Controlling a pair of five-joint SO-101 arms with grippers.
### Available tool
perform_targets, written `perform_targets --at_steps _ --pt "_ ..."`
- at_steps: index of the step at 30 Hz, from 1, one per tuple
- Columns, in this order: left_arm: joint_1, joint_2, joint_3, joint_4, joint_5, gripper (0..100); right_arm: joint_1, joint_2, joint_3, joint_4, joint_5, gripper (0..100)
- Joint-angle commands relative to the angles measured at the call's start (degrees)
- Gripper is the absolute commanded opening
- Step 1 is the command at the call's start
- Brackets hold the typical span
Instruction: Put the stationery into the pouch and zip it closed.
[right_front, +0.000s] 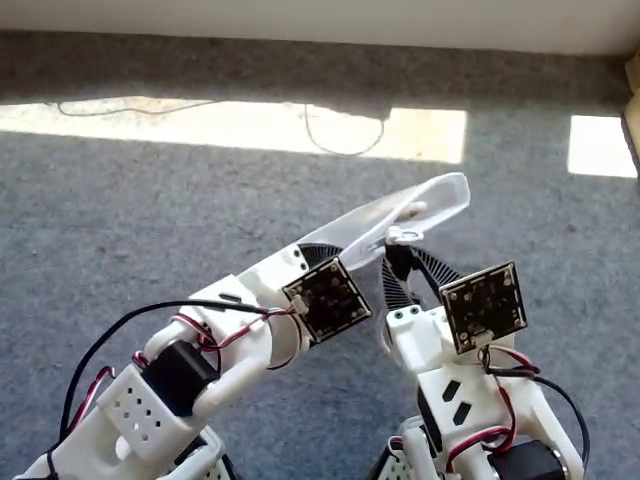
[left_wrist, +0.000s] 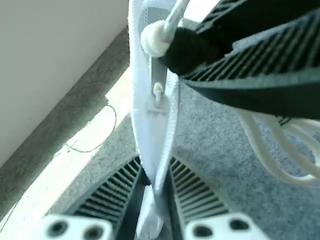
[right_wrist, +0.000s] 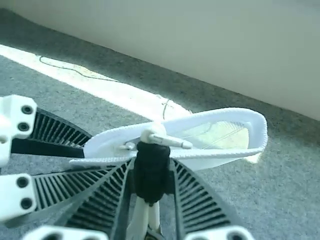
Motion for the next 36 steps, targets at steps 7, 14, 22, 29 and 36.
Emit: perform_targets --at_steps 7,14,22,29,36 --pt "-1.4 -10.1 7.0 0.5 0.4 0 1.1 0.4 -2.5 -5.6 -0.6 0.5" --pt "-1.5 -16.8 11.1 0.6 0.4 0 2.0 0.5 -2.5 -6.1 -0.4 0.5" --pt "-3.8 -18.1 11.1 1.7 0.4 0 9.6 0.4 1.2 -10.2 -0.2 0.5" --pt "-4.4 -18.1 11.3 1.6 0.4 0 9.9 0.4 4.7 -12.3 -0.2 0.5" --pt "-4.9 -18.1 11.4 1.5 0.4 0 9.5 0.4 1.8 -3.8 -0.4 2.2"
